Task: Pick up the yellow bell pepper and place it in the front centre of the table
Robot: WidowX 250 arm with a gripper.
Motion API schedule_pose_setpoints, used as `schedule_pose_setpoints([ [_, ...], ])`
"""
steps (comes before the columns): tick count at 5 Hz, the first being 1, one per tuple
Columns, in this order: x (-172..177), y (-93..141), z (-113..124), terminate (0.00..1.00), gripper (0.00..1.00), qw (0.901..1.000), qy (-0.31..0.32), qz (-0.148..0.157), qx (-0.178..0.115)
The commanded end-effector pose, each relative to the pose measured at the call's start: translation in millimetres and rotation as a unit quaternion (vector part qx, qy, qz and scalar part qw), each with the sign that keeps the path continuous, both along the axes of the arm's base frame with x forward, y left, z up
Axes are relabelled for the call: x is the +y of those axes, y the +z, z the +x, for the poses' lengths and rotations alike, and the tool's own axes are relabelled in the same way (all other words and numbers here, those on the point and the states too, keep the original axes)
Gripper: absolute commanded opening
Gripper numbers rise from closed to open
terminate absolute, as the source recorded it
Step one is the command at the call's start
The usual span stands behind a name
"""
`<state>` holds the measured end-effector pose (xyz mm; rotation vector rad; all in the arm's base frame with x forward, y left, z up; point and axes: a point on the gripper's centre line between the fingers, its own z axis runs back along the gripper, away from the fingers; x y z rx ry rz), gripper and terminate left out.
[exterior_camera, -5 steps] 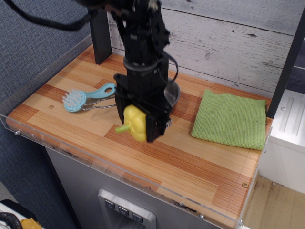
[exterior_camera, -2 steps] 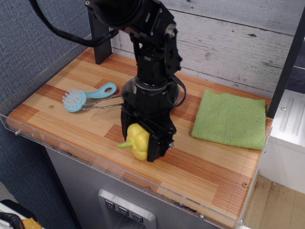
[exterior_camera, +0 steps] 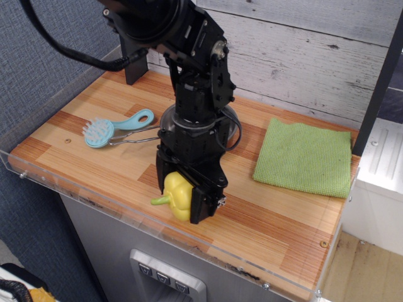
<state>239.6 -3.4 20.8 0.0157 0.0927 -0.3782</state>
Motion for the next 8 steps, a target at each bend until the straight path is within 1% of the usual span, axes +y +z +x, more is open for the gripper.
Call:
schedule_pose_setpoints([
  [1, 9, 8, 4, 0.00, 1.00, 0.9997, 0.014, -0.011, -0.014],
  [2, 11, 9, 2, 0.00, 1.00, 0.9997, 0.017, -0.012, -0.013],
  [3, 12, 26, -4, 0.00, 1.00, 0.9993, 0.027, -0.006, -0.026],
  [4, 14, 53, -12, 0.00, 1.00, 0.9969, 0.034, -0.004, -0.070],
  [5, 18, 79, -36, 0.00, 1.00, 0.9890, 0.056, -0.001, -0.137],
  [6, 22, 46, -20, 0.00, 1.00, 0.9978, 0.052, -0.002, -0.041],
  [7, 22, 38, -13, 0.00, 1.00, 0.9982, 0.046, -0.006, -0.038],
  [8, 31, 10, -1, 0.00, 1.00, 0.9988, 0.047, -0.015, 0.005],
])
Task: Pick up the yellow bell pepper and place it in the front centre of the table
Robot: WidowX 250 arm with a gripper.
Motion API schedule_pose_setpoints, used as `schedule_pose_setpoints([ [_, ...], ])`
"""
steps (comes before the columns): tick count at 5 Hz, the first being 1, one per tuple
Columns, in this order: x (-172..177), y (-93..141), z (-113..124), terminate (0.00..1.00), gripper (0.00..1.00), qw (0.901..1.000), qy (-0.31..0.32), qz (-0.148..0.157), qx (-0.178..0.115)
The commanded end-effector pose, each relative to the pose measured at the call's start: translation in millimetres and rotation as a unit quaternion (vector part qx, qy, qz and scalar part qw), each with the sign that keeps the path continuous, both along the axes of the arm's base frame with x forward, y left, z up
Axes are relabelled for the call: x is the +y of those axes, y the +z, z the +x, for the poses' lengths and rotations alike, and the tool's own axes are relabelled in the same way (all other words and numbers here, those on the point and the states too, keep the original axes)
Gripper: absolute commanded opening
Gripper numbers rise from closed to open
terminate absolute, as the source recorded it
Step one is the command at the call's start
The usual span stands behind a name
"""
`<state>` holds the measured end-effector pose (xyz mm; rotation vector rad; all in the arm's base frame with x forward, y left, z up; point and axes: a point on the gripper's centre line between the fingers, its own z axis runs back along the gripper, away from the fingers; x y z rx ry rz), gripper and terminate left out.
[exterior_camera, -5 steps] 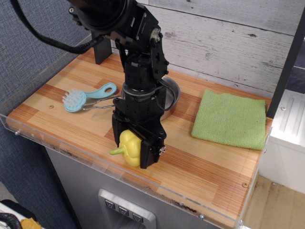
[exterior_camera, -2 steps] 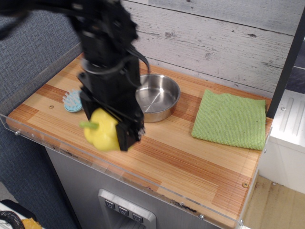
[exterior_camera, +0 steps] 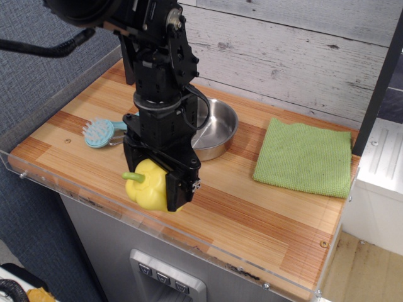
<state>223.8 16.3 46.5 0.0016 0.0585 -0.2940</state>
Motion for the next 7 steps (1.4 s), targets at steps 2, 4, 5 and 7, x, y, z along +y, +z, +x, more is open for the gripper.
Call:
schedule_pose_setpoints([
  [2, 11, -17, 22, 0.00, 1.00, 0.9999, 0.001, 0.007, 0.010],
  [4, 3, 12, 18, 0.00, 1.00, 0.9942, -0.019, 0.048, -0.094],
  [5, 2, 34, 15, 0.00, 1.00, 0.9887, -0.015, 0.053, -0.140],
  [7, 12, 46, 16, 0.00, 1.00, 0.9888, 0.009, 0.013, -0.149],
])
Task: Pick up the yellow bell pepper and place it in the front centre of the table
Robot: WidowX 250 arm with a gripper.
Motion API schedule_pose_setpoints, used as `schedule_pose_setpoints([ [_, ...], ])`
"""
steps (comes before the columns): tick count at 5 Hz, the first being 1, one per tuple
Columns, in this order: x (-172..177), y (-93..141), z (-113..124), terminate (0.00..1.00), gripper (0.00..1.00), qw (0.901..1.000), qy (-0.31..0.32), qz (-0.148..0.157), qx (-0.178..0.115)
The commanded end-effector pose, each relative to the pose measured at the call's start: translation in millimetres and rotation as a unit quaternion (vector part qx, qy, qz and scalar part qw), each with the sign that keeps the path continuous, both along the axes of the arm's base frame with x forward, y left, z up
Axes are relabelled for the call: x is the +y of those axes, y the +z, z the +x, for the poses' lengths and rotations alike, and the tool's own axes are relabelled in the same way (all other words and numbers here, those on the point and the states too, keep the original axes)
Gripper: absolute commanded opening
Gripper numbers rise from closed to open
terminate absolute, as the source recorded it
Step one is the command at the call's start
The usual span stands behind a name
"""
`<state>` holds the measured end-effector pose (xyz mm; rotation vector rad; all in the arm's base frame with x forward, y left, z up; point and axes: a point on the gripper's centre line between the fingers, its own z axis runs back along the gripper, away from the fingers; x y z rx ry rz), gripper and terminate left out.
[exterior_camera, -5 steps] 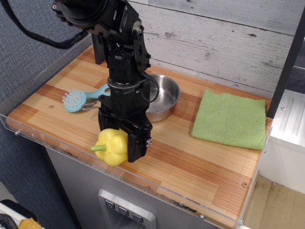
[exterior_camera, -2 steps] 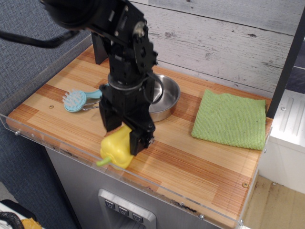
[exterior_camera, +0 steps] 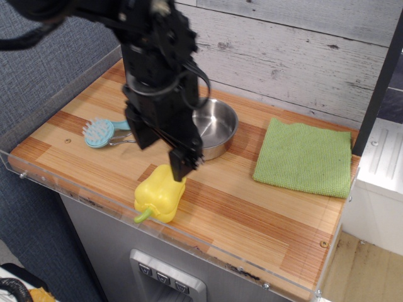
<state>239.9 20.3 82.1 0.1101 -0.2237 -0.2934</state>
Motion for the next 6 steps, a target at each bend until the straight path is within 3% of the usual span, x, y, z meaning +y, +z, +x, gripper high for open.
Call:
schedule_pose_setpoints([
  [1, 11.0, 10.7, -1.3, 0.00, 1.00, 0.9992, 0.008, -0.039, 0.008],
  [2, 14.4, 9.7, -2.5, 0.00, 1.00, 0.9977, -0.002, -0.053, 0.043],
  [5, 14.4, 9.7, -2.5, 0.00, 1.00, 0.9977, -0.002, -0.053, 0.043],
  [6, 14.4, 9.7, -2.5, 1.00, 1.00, 0.9977, -0.002, -0.053, 0.043],
])
